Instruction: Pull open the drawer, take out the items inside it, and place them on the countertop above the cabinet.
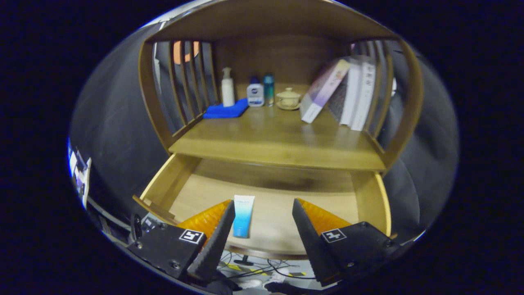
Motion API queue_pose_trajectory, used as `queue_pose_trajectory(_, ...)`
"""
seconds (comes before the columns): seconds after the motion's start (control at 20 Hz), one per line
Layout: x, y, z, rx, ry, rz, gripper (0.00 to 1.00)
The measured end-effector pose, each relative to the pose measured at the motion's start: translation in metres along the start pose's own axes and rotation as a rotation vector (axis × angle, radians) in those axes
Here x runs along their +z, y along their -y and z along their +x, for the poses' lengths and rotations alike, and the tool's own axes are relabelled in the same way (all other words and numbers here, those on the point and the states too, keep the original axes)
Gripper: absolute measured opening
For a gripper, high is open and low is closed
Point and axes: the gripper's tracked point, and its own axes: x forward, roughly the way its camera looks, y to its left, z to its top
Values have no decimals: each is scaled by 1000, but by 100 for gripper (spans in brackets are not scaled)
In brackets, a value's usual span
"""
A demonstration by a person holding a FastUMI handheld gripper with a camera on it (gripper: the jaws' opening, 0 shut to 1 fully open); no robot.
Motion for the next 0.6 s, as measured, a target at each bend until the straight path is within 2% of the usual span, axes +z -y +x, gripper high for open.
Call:
queue_pose_trajectory(0.25, -2, -24, 50, 9, -221, -42, 89)
queue_pose_trajectory(0.4, -13, -34, 69, -12, -320, -79, 88)
queue_pose_trajectory(0.6, -27, -40, 89, -29, -436, -69, 88)
